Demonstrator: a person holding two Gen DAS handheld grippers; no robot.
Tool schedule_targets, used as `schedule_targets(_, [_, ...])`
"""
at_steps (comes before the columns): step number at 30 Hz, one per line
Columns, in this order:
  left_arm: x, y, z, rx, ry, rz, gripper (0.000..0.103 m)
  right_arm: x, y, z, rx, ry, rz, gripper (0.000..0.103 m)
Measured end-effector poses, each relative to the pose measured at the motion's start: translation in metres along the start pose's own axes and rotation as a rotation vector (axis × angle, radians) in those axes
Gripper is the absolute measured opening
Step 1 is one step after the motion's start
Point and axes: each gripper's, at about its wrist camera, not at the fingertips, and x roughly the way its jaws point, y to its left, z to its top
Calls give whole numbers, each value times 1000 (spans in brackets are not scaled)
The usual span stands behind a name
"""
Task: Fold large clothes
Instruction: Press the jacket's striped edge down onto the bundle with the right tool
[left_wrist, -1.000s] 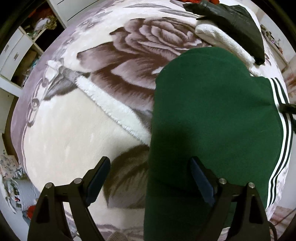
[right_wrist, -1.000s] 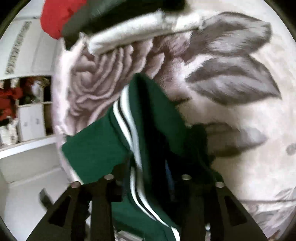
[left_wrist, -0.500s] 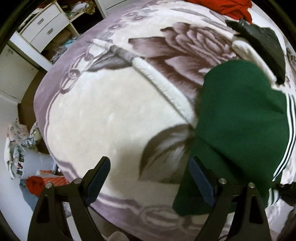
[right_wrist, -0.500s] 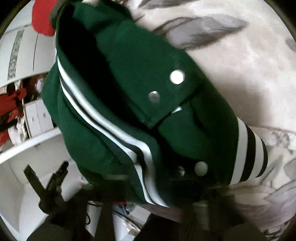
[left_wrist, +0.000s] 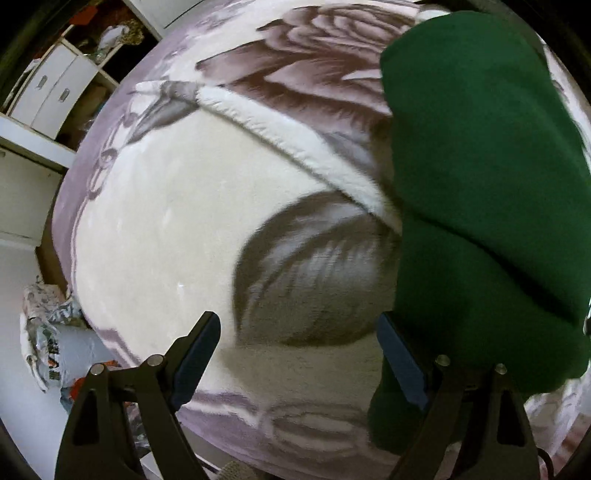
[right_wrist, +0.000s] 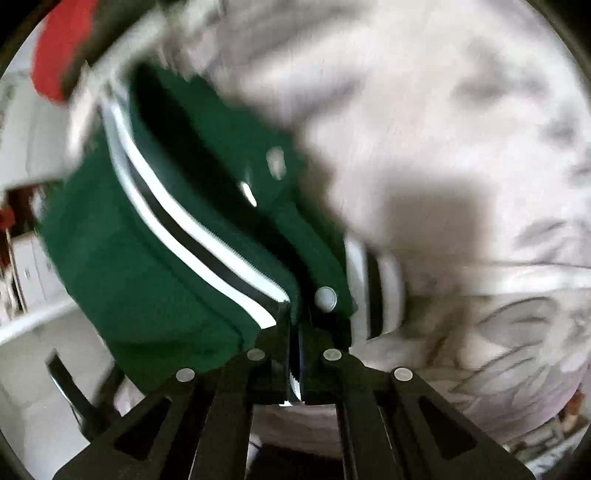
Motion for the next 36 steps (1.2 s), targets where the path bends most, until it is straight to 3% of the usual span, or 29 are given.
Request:
schedule_targets(3, [-3, 7, -1, 3, -15, -16, 86, -7, 9, 12, -10, 49, 20, 9])
schedule_targets(7, [-7, 5, -2, 19, -35, -14, 87, -66, 41, 33, -87, -92, 77, 14])
schedule_targets(10, [-6, 2, -1, 12, -37, -10, 87, -85, 81, 64, -198, -157, 116, 51])
schedule_targets(11, [-5, 2, 0, 4, -38, -8, 86, -84, 97, 76, -238, -163, 114, 69])
schedule_targets(12, [-4, 2, 1, -2, -38, -6, 86, -79, 108, 94, -271, -158, 112, 76])
schedule_targets(17, [-3, 5, 1, -30, -43, -12, 86, -22, 143, 162, -232, -30, 144, 74])
schedule_targets(19, [-2, 4, 1, -27, -48, 0, 86, -15, 152, 164, -235, -52, 110, 17])
schedule_targets(20, [-2, 3, 0, -26, -51, 3, 86, -17, 156, 161, -240, -71, 98, 3])
schedule_targets(25, [-2, 7, -1, -47, -76, -38, 87, -83, 173, 157, -227, -343, 141, 3])
schedule_targets(26, [-2, 7, 0, -52, -77, -43, 87, -84, 175, 162, -221, -351, 133, 3])
schedule_targets(29, [0, 7, 3, -54, -57, -33, 87, -54, 172, 179, -215, -286, 23, 3])
schedule_targets(31, [0, 9, 4, -55, -31, -26, 87, -29, 167, 187, -223, -175, -20, 3])
schedule_targets(33, [-8, 13, 7, -61, -32, -42, 87, -20, 157, 188, -182, -71, 31, 11])
schedule_targets(35, [-16, 16, 12, -62, -47, -45, 87, -32, 144, 178, -160, -43, 116, 12])
schedule_targets(36, [-21, 17, 16, -61, -58, -47, 87, -41, 136, 168, -165, -42, 141, 20])
